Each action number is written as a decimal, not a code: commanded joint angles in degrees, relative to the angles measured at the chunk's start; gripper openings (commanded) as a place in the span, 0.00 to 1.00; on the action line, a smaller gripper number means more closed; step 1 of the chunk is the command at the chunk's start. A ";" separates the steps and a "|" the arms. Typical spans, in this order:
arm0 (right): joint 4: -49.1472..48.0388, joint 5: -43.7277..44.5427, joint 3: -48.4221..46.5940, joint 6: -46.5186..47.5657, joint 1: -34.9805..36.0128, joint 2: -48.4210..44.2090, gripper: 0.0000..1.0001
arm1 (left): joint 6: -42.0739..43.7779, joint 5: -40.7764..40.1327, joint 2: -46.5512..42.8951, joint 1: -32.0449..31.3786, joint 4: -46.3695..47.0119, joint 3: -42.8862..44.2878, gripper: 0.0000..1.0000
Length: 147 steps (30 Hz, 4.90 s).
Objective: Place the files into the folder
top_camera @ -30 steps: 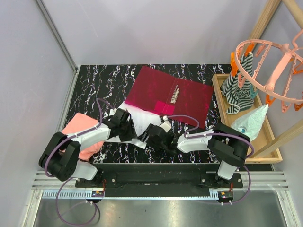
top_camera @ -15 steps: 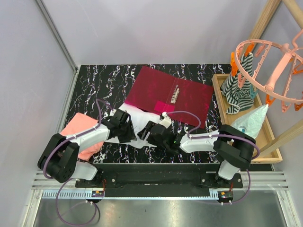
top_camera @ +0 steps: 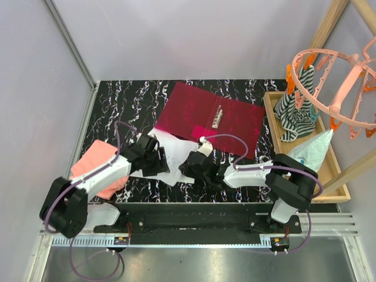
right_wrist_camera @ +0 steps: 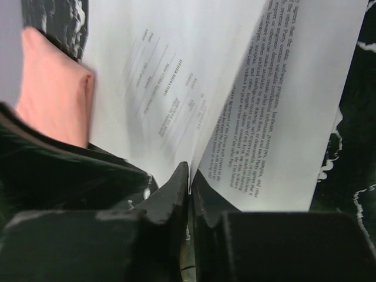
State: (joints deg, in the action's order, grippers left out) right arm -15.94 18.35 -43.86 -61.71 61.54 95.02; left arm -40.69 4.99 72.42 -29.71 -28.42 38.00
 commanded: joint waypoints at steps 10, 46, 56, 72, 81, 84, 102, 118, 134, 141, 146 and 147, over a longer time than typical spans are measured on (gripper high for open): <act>21.82 -24.78 -12.48 45.43 -6.31 -14.39 0.00 | 18.61 -1.05 -18.99 1.85 -10.16 26.22 0.95; 41.87 -63.79 -16.70 59.34 -20.84 -26.03 0.00 | 83.92 58.00 19.23 4.93 -35.46 61.75 0.92; 43.63 -61.59 -18.63 60.22 -20.84 -27.44 0.00 | 95.96 65.49 25.40 3.70 -47.51 68.44 0.91; 46.79 -59.31 -21.27 61.36 -20.85 -27.70 0.00 | 98.43 66.02 27.68 2.29 -50.50 70.02 0.75; 48.20 -56.06 -21.18 61.45 -20.84 -27.79 0.00 | 95.97 64.35 26.10 2.73 -48.22 68.61 0.46; 48.46 -54.65 -20.92 61.45 -20.84 -27.96 0.00 | 95.36 63.83 25.67 3.08 -47.78 68.44 0.38; 30.14 -32.32 -5.55 47.75 -21.37 -35.86 1.00 | 60.92 56.44 17.14 4.05 -21.51 54.38 0.00; -6.63 -36.27 17.48 44.14 -21.55 -43.87 0.97 | 42.55 56.35 4.48 7.30 -3.94 39.70 0.00; -31.91 -40.67 22.58 29.75 -21.55 -38.52 0.73 | 25.05 54.77 -2.99 13.98 15.75 29.42 0.00; -43.29 -42.96 21.97 23.22 -21.55 -30.08 0.61 | 13.57 52.66 -4.13 16.79 27.15 24.77 0.00; -39.80 -40.24 21.27 23.31 -21.55 -29.11 0.57 | 2.20 53.45 -5.28 20.92 40.28 19.05 0.00; -38.82 -39.45 20.66 23.39 -21.55 -28.84 0.53 | 0.10 53.45 -4.67 21.19 41.51 18.69 0.00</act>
State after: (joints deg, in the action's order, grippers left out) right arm -52.60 -23.35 -21.41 -37.21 40.32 65.78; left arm -29.52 59.29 68.71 -10.24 -0.67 58.24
